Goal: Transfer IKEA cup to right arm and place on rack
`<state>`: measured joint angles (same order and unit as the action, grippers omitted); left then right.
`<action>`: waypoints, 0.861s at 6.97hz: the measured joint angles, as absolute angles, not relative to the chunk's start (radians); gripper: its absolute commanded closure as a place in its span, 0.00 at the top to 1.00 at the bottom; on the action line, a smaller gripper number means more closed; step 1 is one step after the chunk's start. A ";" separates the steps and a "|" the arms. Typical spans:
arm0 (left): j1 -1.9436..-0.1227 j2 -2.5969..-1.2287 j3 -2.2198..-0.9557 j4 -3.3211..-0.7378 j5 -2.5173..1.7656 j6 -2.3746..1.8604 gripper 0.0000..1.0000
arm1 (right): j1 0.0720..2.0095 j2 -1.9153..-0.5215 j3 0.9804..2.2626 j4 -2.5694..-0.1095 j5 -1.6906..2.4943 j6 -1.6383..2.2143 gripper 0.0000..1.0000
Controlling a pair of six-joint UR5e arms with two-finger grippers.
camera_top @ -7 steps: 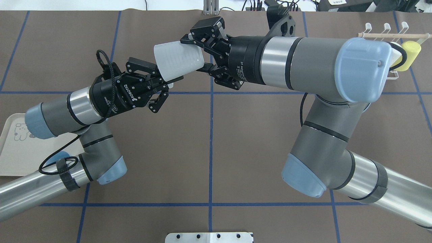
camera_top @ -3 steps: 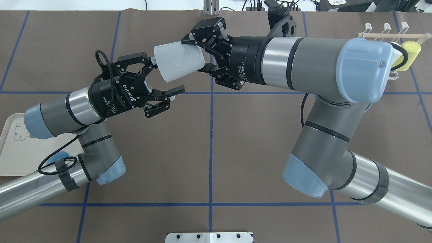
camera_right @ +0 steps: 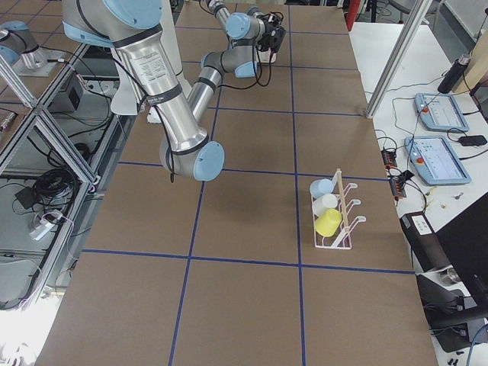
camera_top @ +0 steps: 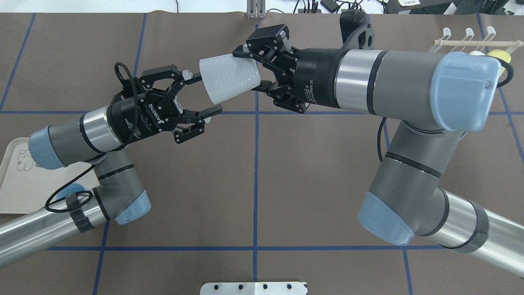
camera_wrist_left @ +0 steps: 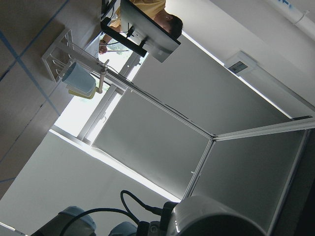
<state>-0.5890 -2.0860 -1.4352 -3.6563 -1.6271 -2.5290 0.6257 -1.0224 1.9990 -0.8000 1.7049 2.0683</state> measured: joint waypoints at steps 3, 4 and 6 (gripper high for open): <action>-0.590 -2.055 -1.434 -3.658 -1.628 -2.522 0.77 | 0.710 -1.137 1.987 -0.809 1.702 2.018 0.00; -0.590 -2.048 -1.433 -3.658 -1.628 -2.521 0.77 | 0.759 -1.150 1.940 -0.812 1.702 1.947 0.00; -0.590 -2.034 -1.433 -3.659 -1.626 -2.520 0.77 | 0.896 -1.152 1.834 -0.894 1.701 1.650 0.00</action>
<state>-0.5903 -2.0339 -1.4329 -3.6585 -1.6263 -2.5204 0.8961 -1.1522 1.8336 -0.8937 1.7010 1.6505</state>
